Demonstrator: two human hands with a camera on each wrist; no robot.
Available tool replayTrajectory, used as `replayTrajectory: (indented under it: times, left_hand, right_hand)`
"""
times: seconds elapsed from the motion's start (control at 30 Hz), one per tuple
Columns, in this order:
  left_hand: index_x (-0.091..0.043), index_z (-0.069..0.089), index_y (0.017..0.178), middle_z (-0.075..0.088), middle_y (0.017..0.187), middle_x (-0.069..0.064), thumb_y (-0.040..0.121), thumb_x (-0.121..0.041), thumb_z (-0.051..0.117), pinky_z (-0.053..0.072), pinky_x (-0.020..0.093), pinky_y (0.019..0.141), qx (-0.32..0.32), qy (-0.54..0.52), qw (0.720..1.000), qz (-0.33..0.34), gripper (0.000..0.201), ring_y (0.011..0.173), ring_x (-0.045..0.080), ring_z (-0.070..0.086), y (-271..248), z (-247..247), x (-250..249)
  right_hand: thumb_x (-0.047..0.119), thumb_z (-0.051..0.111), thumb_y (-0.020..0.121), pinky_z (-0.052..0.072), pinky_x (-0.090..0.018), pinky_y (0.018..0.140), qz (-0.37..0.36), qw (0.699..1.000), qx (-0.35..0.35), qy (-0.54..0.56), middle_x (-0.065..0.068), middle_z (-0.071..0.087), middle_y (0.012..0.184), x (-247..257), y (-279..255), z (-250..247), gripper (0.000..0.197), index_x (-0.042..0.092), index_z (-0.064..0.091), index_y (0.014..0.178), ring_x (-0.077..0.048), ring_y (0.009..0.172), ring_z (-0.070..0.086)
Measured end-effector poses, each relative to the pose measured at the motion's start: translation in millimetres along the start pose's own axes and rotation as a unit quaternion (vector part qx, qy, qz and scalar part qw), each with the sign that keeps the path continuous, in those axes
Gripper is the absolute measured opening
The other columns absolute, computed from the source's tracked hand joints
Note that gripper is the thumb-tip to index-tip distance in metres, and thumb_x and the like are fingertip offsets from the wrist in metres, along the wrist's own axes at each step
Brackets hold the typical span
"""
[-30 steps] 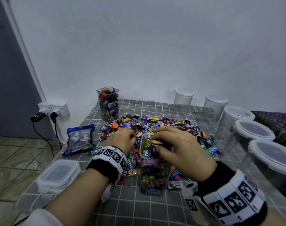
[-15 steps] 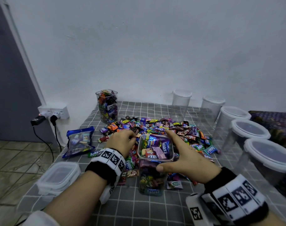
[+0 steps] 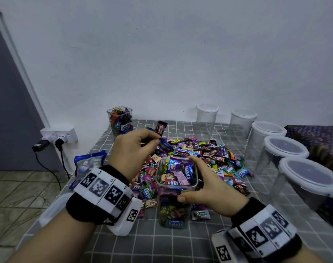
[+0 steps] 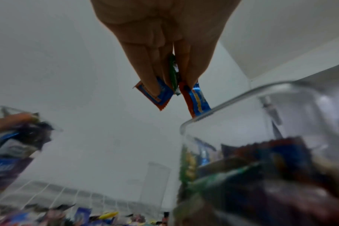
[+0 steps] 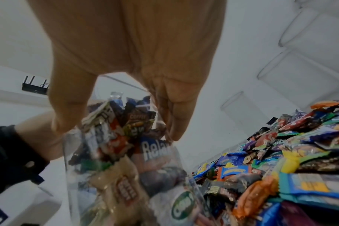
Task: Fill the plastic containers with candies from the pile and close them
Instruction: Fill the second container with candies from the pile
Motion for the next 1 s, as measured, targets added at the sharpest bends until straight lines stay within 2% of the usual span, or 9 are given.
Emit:
replayTrajectory:
  times: [0.07, 0.17, 0.27, 0.4, 0.5, 0.57, 0.67, 0.77, 1.0]
  left_hand:
    - [-0.024, 0.072, 0.083, 0.063, 0.071, -0.020, 0.082, -0.013, 0.069, 0.041, 0.004, 0.057, 0.024, 0.019, 0.999, 0.039, 0.011, 0.066, -0.008, 0.058, -1, 1, -11]
    - [-0.021, 0.074, 0.085, 0.067, 0.075, -0.015, 0.080, -0.017, 0.071, 0.043, 0.006, 0.061, 0.086, 0.057, 0.991, 0.089, 0.007, 0.073, -0.004, 0.060, -7, 9, -21]
    - [-0.026, 0.074, 0.084, 0.064, 0.075, -0.021, 0.075, -0.038, 0.061, 0.048, 0.014, 0.066, 0.148, 0.066, 0.981, 0.106, 0.020, 0.076, -0.001, 0.062, -14, 17, -24]
    - [-0.029, 0.075, 0.092, 0.070, 0.088, -0.018, 0.076, -0.030, 0.069, 0.049, 0.018, 0.075, 0.181, 0.037, 0.979, 0.091, 0.017, 0.085, -0.003, 0.063, -17, 21, -24]
    - [-0.038, 0.073, 0.090, 0.067, 0.103, -0.022, 0.070, -0.045, 0.063, 0.047, 0.013, 0.088, 0.191, -0.029, 0.980, 0.056, 0.024, 0.100, -0.011, 0.059, -16, 20, -24]
    - [-0.039, 0.070, 0.089, 0.066, 0.103, -0.022, 0.069, -0.042, 0.064, 0.047, 0.016, 0.091, 0.191, -0.075, 0.978, 0.030, 0.021, 0.103, -0.010, 0.059, -15, 20, -25]
    - [-0.032, 0.074, 0.079, 0.072, 0.092, -0.009, 0.073, -0.027, 0.063, 0.053, 0.026, 0.085, 0.149, -0.113, 0.982, 0.001, 0.013, 0.092, 0.003, 0.067, -12, 17, -25]
    - [-0.029, 0.072, 0.083, 0.073, 0.083, -0.002, 0.078, -0.028, 0.062, 0.053, 0.032, 0.077, 0.123, -0.052, 0.991, 0.015, 0.012, 0.080, 0.011, 0.067, -11, 15, -24]
    - [-0.029, 0.074, 0.093, 0.072, 0.085, -0.008, 0.084, -0.027, 0.067, 0.051, 0.028, 0.077, 0.246, 0.073, 0.965, 0.049, 0.012, 0.080, 0.003, 0.064, -19, 33, -31]
  right_hand:
    - [0.027, 0.084, 0.066, 0.045, -0.031, 0.101, -0.004, 1.000, -0.002, 0.004, 0.030, 0.053, 0.115, -1, 0, 0, 0.101, 0.036, 0.019, 0.141, -0.001, 0.106, 0.061]
    - [0.026, 0.084, 0.067, 0.045, -0.027, 0.100, -0.008, 1.000, 0.000, 0.009, 0.036, 0.051, 0.110, 1, -1, 1, 0.093, 0.042, 0.020, 0.134, 0.002, 0.104, 0.061]
    - [0.033, 0.085, 0.062, 0.046, -0.035, 0.100, -0.016, 1.000, -0.004, 0.020, 0.021, 0.060, 0.114, 0, 0, 1, 0.098, 0.034, 0.024, 0.138, -0.003, 0.104, 0.062]
    - [0.047, 0.083, 0.051, 0.046, -0.040, 0.100, -0.025, 0.999, -0.009, 0.026, 0.011, 0.061, 0.121, -3, 2, 3, 0.112, 0.031, 0.022, 0.144, -0.008, 0.109, 0.061]
    - [0.049, 0.085, 0.051, 0.046, -0.041, 0.100, -0.027, 0.999, -0.007, 0.028, 0.012, 0.061, 0.123, -6, 3, 3, 0.112, 0.033, 0.023, 0.143, -0.010, 0.110, 0.061]
    - [0.058, 0.084, 0.047, 0.045, -0.039, 0.101, -0.024, 0.999, -0.008, 0.021, 0.014, 0.056, 0.129, -7, 3, 3, 0.117, 0.036, 0.021, 0.143, -0.010, 0.112, 0.059]
    - [0.061, 0.082, 0.046, 0.043, -0.036, 0.103, -0.023, 1.000, -0.011, 0.004, 0.017, 0.048, 0.135, -9, 3, 2, 0.114, 0.040, 0.022, 0.141, -0.007, 0.115, 0.057]
    - [0.058, 0.082, 0.047, 0.043, -0.035, 0.104, -0.022, 1.000, -0.016, 0.005, 0.016, 0.049, 0.135, -10, 3, 2, 0.114, 0.039, 0.022, 0.141, -0.006, 0.118, 0.054]
    - [0.058, 0.083, 0.052, 0.043, -0.035, 0.102, -0.030, 0.999, -0.018, 0.002, 0.015, 0.053, 0.131, -12, 5, 2, 0.112, 0.036, 0.022, 0.144, -0.005, 0.119, 0.053]
Point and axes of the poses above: each hand's wrist, its own y-axis towards the middle knuckle, its own z-axis out of the palm, x = y × z, the point moved 4 cm from there along y, towards the middle knuckle
